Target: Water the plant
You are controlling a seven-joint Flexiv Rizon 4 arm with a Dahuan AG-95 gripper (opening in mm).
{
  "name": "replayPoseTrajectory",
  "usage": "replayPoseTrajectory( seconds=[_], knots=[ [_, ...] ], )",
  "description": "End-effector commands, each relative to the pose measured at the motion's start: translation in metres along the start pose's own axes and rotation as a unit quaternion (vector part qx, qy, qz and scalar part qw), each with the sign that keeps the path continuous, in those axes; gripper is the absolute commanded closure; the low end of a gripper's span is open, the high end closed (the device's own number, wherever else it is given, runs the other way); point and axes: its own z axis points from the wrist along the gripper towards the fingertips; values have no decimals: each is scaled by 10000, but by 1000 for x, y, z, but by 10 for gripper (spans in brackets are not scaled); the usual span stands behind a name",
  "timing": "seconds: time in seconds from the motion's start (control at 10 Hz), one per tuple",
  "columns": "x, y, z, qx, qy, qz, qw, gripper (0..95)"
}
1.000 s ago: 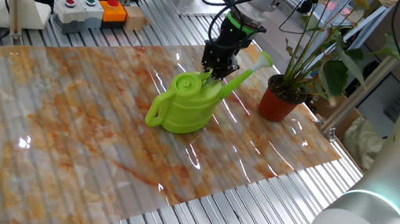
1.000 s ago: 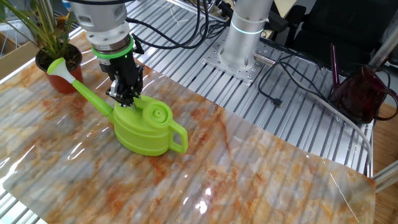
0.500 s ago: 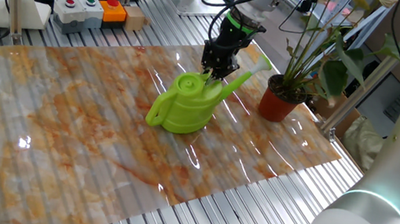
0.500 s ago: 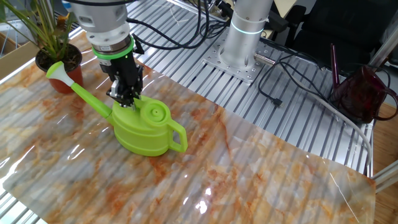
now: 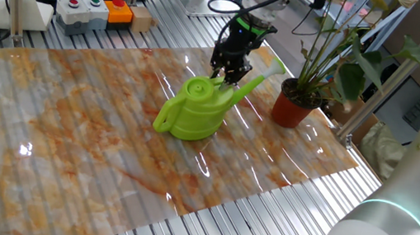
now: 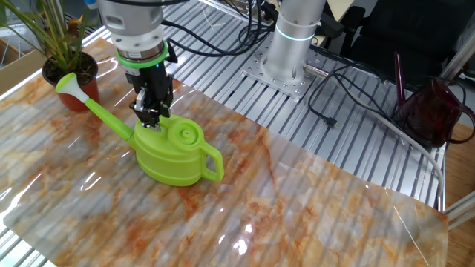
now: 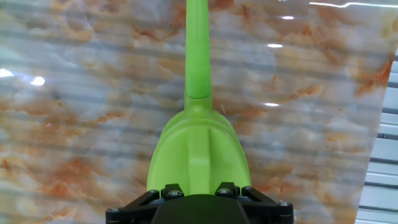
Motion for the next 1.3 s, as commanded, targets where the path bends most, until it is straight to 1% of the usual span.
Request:
replayPoseTrajectory(
  seconds=[0.1,0.2,0.3,0.7,1.1,1.3],
  knots=[
    [0,0,0,-27,-2,12,10000,570],
    [0,0,0,-56,-7,53,10000,570],
    [0,0,-1,-116,-16,72,9999,570],
    [1,-1,-5,-134,-66,61,9999,570],
    [4,-1,-4,-235,-64,105,9996,570],
    [4,-2,-4,-248,-62,108,9996,570]
  ],
)
